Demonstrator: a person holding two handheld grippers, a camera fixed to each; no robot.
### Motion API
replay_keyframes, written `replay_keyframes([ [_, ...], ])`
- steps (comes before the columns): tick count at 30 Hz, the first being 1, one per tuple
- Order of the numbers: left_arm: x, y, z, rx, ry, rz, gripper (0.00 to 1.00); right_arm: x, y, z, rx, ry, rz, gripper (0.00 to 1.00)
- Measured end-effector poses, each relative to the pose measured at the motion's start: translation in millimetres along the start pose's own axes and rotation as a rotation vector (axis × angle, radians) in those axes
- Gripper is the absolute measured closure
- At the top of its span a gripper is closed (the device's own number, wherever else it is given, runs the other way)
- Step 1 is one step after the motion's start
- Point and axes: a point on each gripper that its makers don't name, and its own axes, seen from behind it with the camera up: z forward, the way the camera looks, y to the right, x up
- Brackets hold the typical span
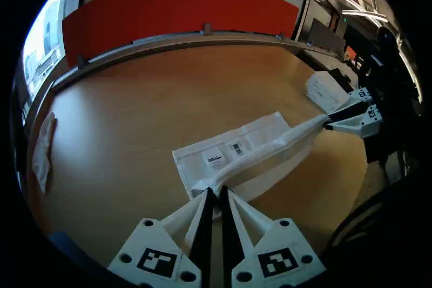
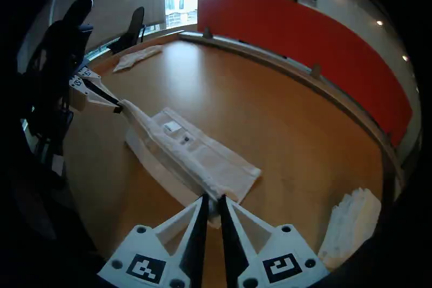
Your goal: Fold towel
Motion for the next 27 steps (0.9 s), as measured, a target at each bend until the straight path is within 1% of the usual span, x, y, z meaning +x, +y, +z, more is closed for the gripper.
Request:
replay_keyframes([
  [8,-1,-5.5,19.3,-0.004,-0.02,0.008,0.9,-10,6,15.4,0.001,-0.039,0.011,0.84],
  [17,-10,-9.0,43.5,-0.005,-0.056,0.019,0.9,-22,16,37.3,0.0,-0.077,0.021,0.84],
  [27,-13,-17.2,66.5,0.018,-0.059,0.039,0.89,-33,21,57.0,-0.018,-0.098,0.028,0.82],
])
